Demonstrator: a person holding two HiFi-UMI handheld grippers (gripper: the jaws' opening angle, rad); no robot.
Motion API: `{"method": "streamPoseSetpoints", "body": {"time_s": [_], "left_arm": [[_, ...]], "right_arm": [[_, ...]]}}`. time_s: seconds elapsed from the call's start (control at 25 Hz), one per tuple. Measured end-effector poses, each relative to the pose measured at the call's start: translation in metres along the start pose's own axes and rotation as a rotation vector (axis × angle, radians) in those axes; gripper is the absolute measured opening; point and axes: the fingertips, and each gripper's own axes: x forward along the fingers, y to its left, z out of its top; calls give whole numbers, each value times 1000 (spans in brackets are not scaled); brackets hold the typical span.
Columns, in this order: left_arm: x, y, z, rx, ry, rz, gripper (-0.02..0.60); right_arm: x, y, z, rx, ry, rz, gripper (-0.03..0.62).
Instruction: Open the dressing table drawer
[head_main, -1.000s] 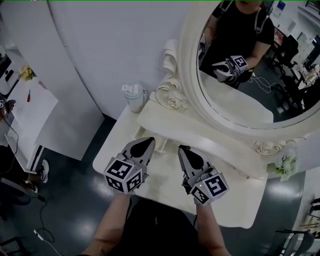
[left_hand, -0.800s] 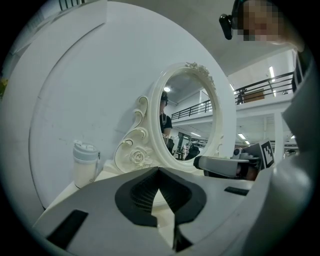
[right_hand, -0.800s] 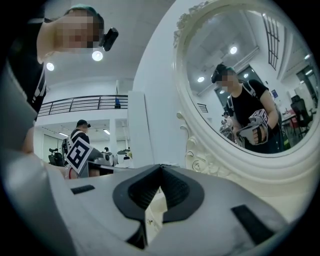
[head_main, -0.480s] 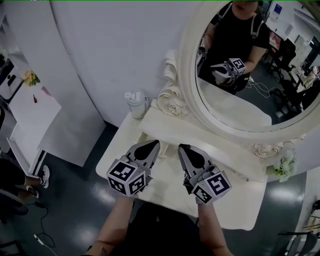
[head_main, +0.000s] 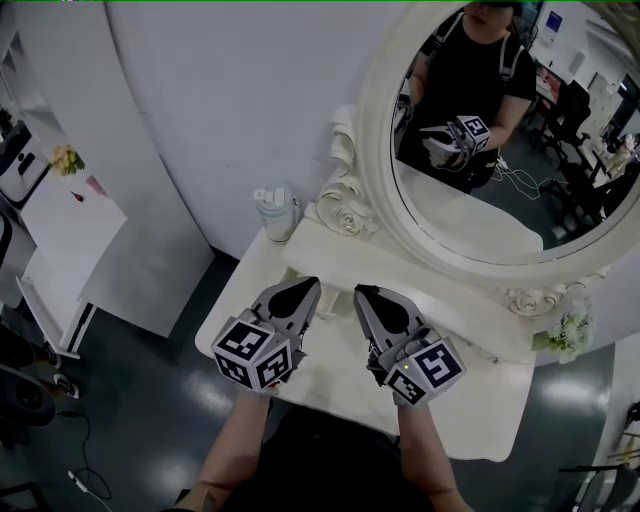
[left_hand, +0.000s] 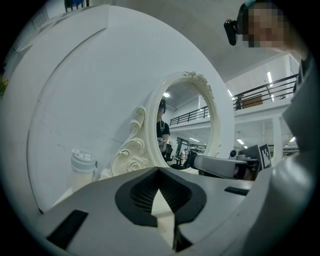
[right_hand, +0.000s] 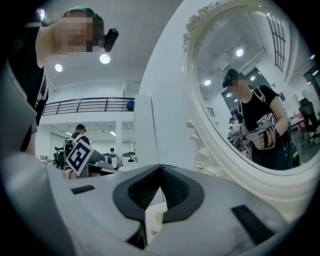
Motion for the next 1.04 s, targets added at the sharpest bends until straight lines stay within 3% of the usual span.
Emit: {"method": "streamPoseSetpoints", "body": {"time_s": [1.04], "left_arm": [[-23,14,4,-5,-7,40,0]], "right_arm": [[14,23,-6,8,12,60,3]]}}
